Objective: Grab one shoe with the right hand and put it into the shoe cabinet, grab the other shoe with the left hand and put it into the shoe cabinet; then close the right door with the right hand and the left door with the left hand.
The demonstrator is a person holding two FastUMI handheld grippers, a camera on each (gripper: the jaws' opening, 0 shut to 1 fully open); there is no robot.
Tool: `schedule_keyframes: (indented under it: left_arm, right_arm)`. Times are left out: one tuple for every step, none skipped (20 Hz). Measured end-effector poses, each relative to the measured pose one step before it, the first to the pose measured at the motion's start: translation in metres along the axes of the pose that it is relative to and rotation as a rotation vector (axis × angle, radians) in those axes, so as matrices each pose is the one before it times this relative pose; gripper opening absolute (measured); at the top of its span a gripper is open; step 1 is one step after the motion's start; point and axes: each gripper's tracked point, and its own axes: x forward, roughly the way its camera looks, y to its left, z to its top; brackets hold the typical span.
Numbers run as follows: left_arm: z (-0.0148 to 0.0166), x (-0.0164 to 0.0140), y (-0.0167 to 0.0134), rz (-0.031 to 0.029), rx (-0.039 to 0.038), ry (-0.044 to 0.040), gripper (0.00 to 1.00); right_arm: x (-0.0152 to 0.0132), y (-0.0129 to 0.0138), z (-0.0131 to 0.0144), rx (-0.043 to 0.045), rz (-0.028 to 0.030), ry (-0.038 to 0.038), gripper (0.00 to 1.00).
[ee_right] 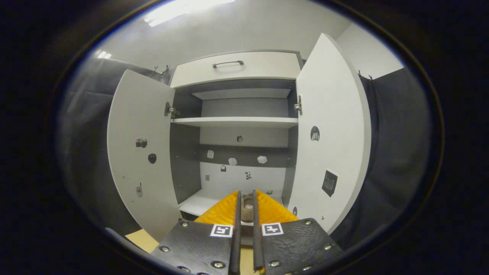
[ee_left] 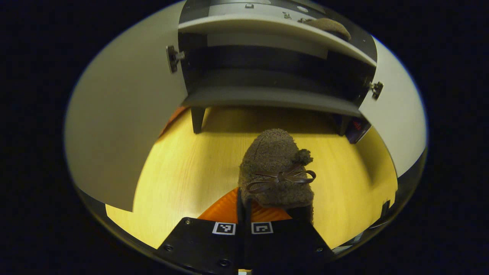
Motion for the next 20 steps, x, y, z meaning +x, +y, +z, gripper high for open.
schedule_keyframes:
  left_arm:
    - [0.01712,-0.01144,0.00112,-0.00608,0.00059,-0.03568,0.01]
    - [0.02059,-0.0101,-0.00092,-0.00508,-0.00107,-0.03676,0.01]
    - [0.02083,-0.00797,-0.0014,-0.00548,-0.00304,-0.03752,0.01]
    - [0.02397,-0.00745,-0.003,-0.00342,-0.00277,-0.0358,0.01]
    - [0.02182,-0.00614,-0.00121,-0.00236,-0.00419,-0.02893,0.01]
    - [0.02083,-0.00261,-0.00452,-0.00599,-0.00154,-0.0309,0.01]
    - [0.02185,-0.00416,-0.00178,-0.00577,-0.00363,-0.03154,0.01]
    - [0.02212,-0.00186,-0.00368,-0.00703,-0.00328,-0.0304,0.01]
    - [0.01959,-0.0003,-0.00135,-0.00616,-0.00168,-0.02612,0.01]
    - [0.01974,0.00117,-0.00235,-0.0066,-0.00146,-0.02731,0.01]
    - [0.01703,0.00574,-0.0022,-0.00589,0.00133,-0.02293,0.01]
    - [0.01578,0.00613,-0.00216,-0.00302,0.0059,-0.01909,0.0]
    - [0.01384,0.00703,-0.00053,-0.00081,0.00814,-0.01442,0.01]
    - [0.01354,0.00766,-0.0013,-0.0012,0.00856,-0.01314,0.01]
    - [0.0143,0.00996,-0.00325,-0.00251,0.00948,-0.01518,0.01]
    - [0.00872,0.00919,-0.00253,-0.00022,0.00562,-0.00498,0.01]
    - [0.00902,0.00769,-0.00142,-0.00253,0.00059,-0.00597,0.0]
    - [0.00851,0.00915,-0.00248,-0.00464,-0.00524,-0.00078,0.0]
    - [0.00651,0.00931,-0.00278,-0.00598,-0.00392,0.0007,0.0]
    - [0.00671,0.00995,-0.00124,-0.00443,0.00091,-0.00275,0.01]
  right_arm:
    - [-0.0019,-0.00005,0.00235,0.00328,0.00408,-0.00794,0.13]
    - [-0.00146,-0.00014,0.00196,0.00396,0.00522,-0.00859,0.13]
    - [-0.00272,0.00057,0.00322,0.00412,0.00495,-0.00679,0.13]
    - [-0.00209,0.00038,0.00099,0.00354,0.0061,-0.00571,0.13]
    - [-0.00353,-0.00046,0.00115,0.00425,0.00387,-0.00314,0.13]
    - [-0.00307,-0.00107,0.00079,0.00363,0.00422,-0.00279,0.13]
    - [-0.00293,-0.00156,0.00105,0.00202,0.00062,-0.00192,0.13]
    - [-0.00281,-0.00125,0.00108,0.0014,-0.00007,-0.00216,0.13]
    - [-0.0022,-0.00158,0.00086,-0.00023,-0.00357,-0.00024,0.13]
    - [-0.0014,-0.0019,-0.00028,-0.00039,-0.00375,-0.0015,0.13]
    - [-0.00181,-0.00104,0.00124,0.00158,-0.00155,-0.00241,0.13]
    - [-0.00208,0.00015,0.00038,0.00217,0.00324,-0.00225,0.13]
    - [-0.0019,-0.00006,0.0022,0.00274,0.00024,-0.00294,0.13]
    - [-0.00087,-0.00086,0.00034,0.00237,-0.00479,-0.00045,0.13]
    - [-0.00216,-0.00112,-0.00114,0.00309,-0.00571,0.00447,0.13]
    - [-0.0013,-0.00038,-0.00395,0.00219,-0.00681,0.00267,0.13]
    - [-0.00065,-0.00112,-0.00166,0.00045,-0.00887,-0.00121,0.13]
    - [-0.00119,-0.00221,-0.0015,-0.00152,-0.01151,-0.00044,0.13]
    - [-0.00123,-0.00221,-0.00054,-0.00144,-0.01214,-0.00102,0.13]
    - [-0.00154,-0.00148,-0.00013,0.00069,-0.01149,0.00097,0.13]
